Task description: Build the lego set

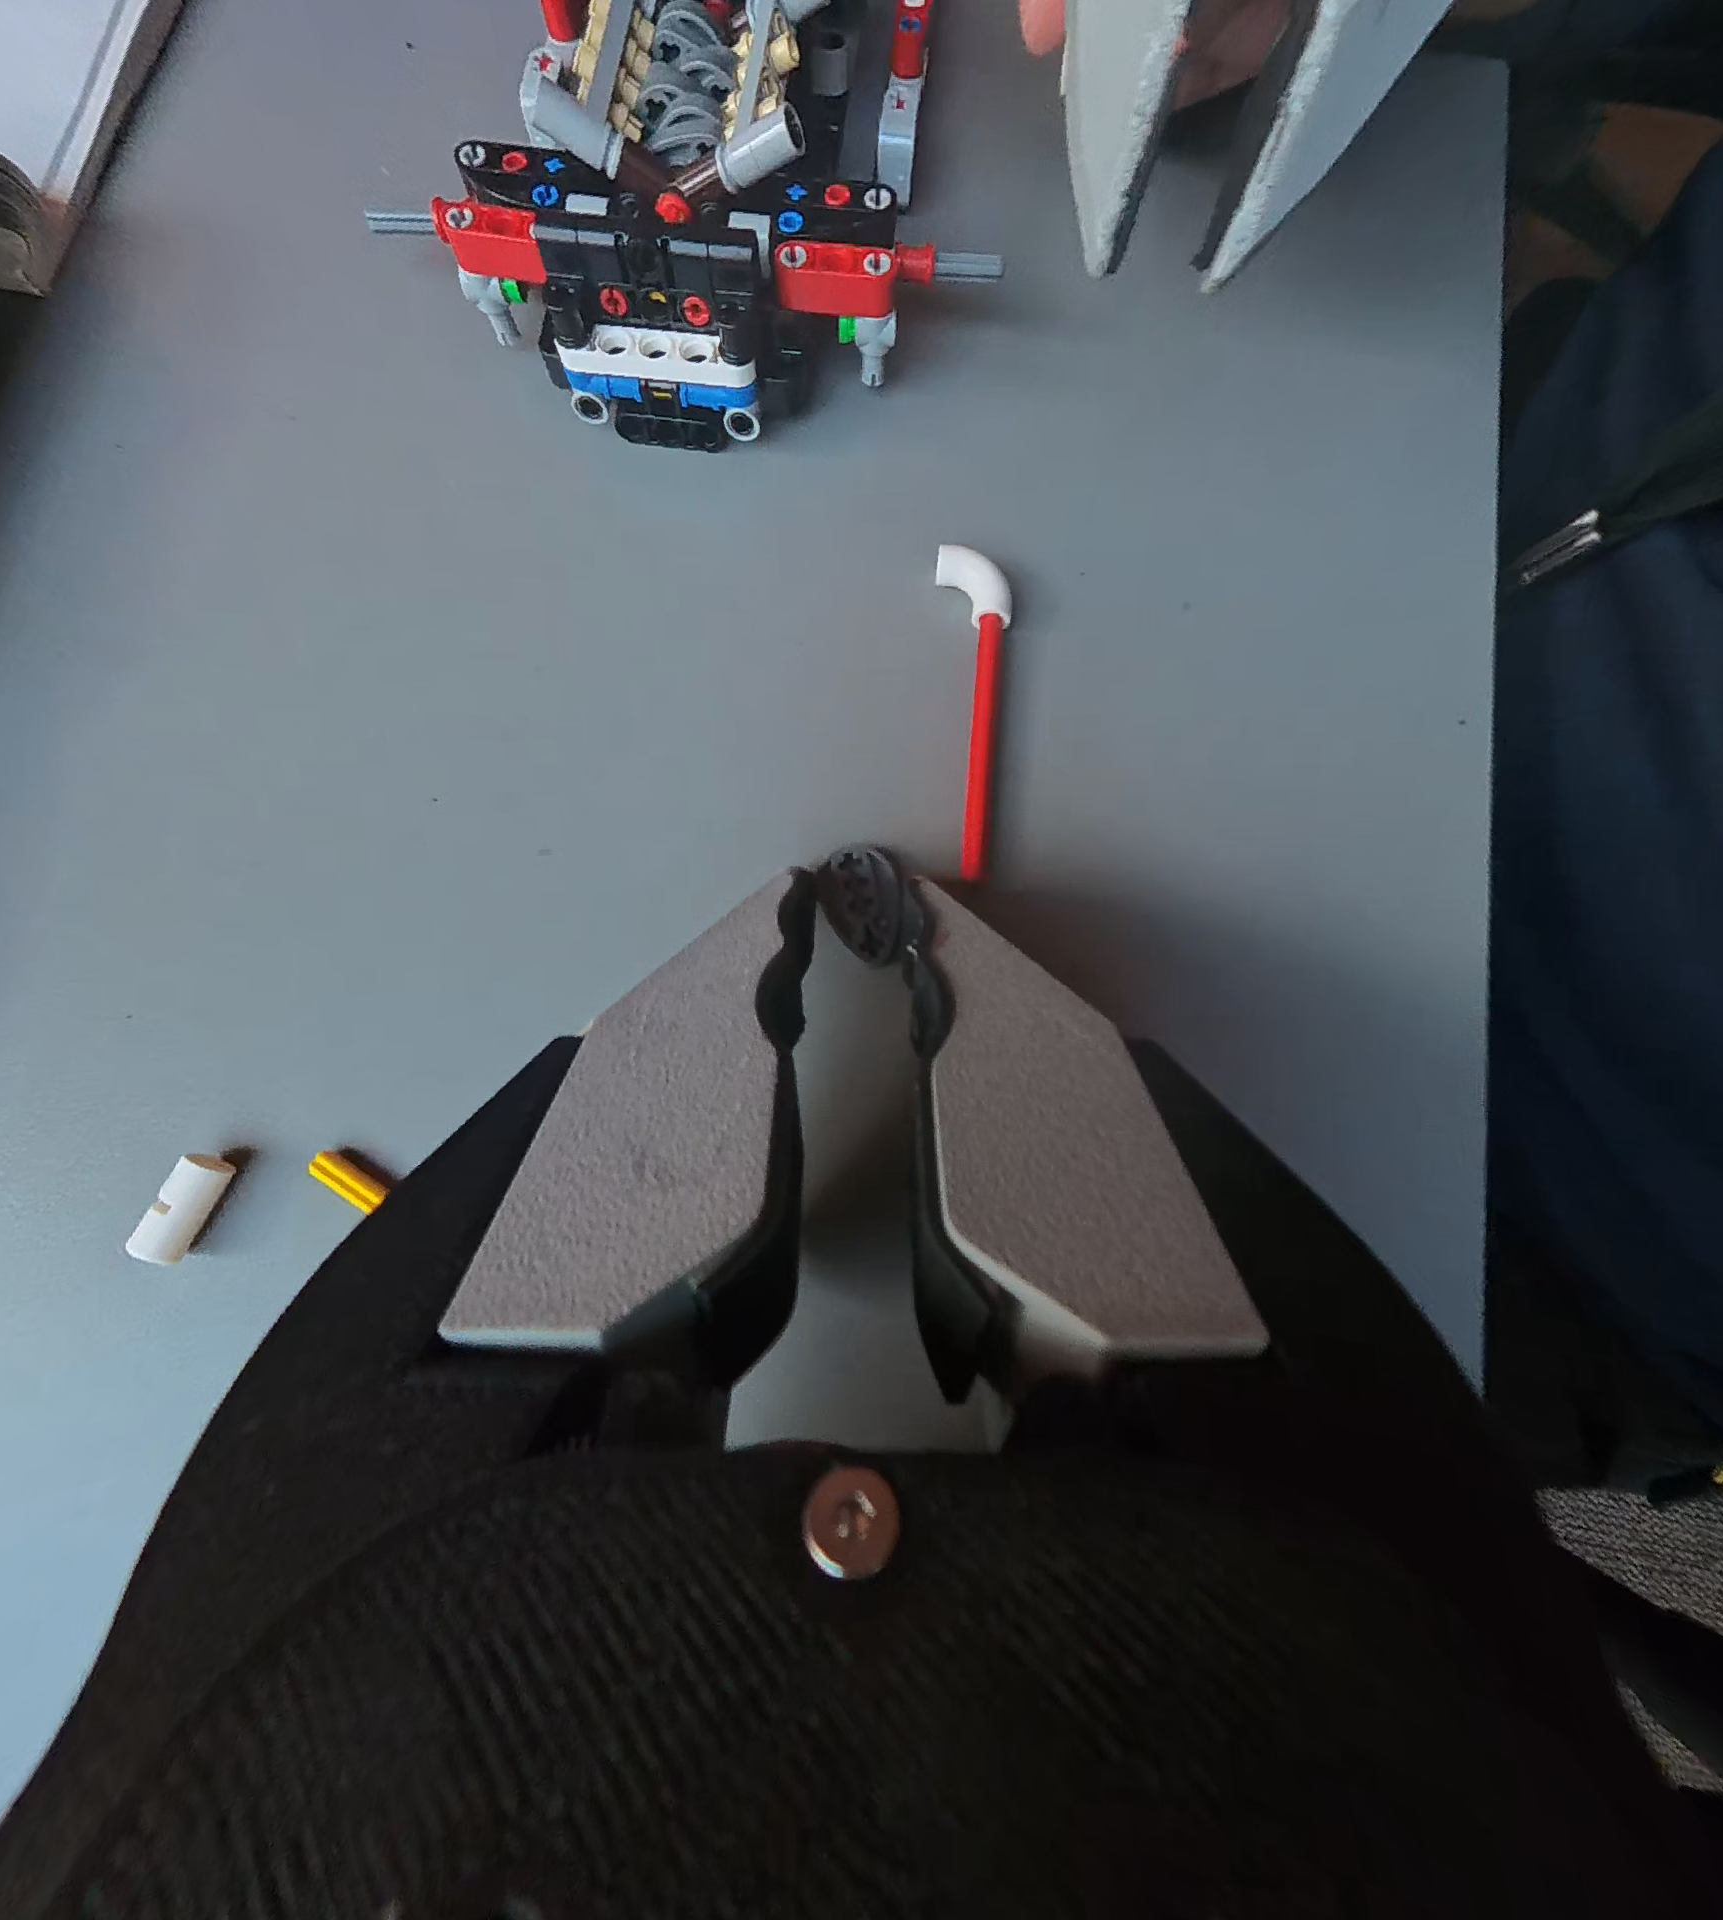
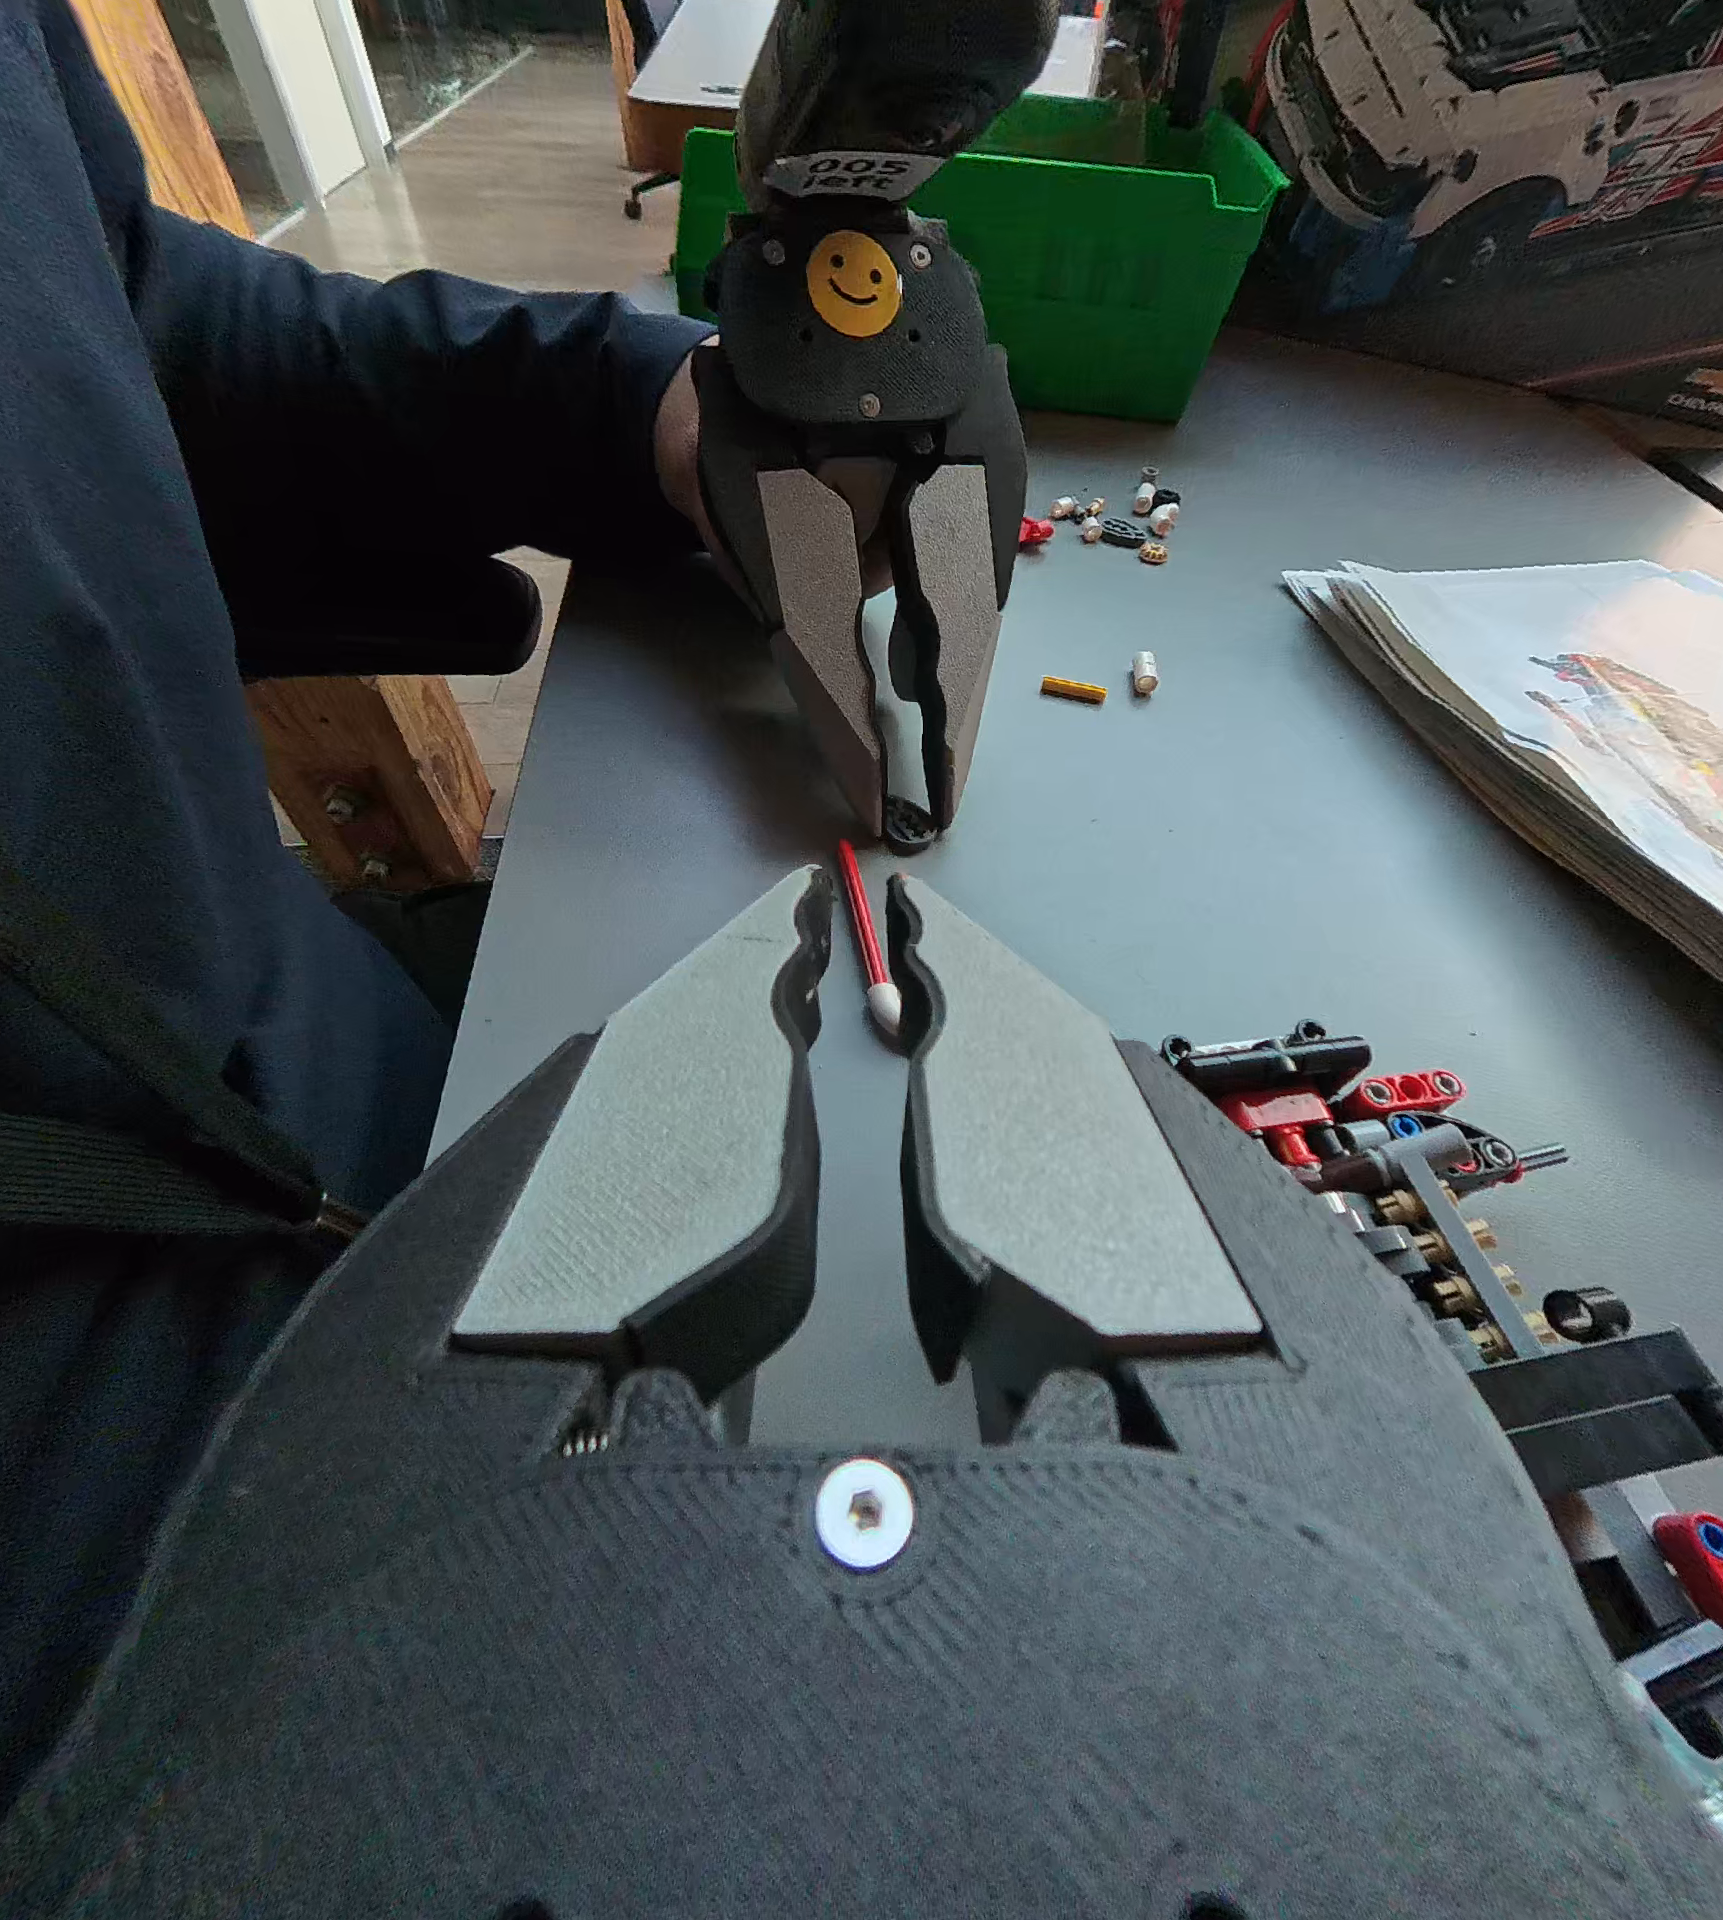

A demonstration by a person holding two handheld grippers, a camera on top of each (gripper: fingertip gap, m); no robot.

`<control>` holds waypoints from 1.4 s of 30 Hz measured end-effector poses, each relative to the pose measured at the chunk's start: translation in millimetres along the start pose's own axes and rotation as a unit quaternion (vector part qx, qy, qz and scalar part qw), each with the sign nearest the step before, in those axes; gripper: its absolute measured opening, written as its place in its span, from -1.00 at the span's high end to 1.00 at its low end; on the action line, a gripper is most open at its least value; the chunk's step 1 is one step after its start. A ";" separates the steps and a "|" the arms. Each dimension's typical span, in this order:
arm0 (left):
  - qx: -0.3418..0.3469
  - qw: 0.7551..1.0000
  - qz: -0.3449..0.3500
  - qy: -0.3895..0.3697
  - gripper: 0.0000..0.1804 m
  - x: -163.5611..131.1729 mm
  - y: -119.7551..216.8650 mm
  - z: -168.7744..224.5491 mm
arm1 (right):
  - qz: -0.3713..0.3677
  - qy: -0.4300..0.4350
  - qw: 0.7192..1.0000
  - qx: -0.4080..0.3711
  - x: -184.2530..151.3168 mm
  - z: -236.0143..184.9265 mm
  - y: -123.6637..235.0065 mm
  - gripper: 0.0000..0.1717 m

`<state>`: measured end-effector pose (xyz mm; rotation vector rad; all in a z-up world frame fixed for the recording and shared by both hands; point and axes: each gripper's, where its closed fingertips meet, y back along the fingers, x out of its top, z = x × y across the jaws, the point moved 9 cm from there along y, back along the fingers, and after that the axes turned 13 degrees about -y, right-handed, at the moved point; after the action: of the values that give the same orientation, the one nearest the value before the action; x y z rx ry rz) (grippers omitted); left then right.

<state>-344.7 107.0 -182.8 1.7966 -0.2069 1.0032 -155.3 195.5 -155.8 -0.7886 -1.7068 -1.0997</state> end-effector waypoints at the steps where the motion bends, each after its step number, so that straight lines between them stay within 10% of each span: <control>1: -0.002 1.000 0.000 0.003 0.84 -0.7 0.8 0.9 | 0.001 0.001 1.000 -0.001 0.1 -0.1 0.3 0.92; 23: -0.001 1.000 0.003 0.015 0.85 -6.3 7.6 4.1 | 0.012 0.013 1.000 -0.005 0.5 -4.0 4.6 0.89; 30: 0.014 0.999 0.045 0.001 0.79 4.0 17.5 2.0 | 0.125 -0.042 0.990 -0.055 35.0 17.2 112.2 0.86; 35: 0.062 0.997 -0.007 -0.036 0.51 87.1 22.2 -76.1 | 0.066 -0.076 0.974 -0.202 49.1 106.3 196.5 0.66; 42: -0.046 0.976 -0.187 -0.097 0.19 129.7 -87.0 -211.8 | -0.108 -0.097 0.963 -0.229 17.2 227.1 159.8 0.40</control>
<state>-326.9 362.7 -123.4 1.7636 -0.0304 0.5428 -105.1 467.5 -126.6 -1.0397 -1.7504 -1.6511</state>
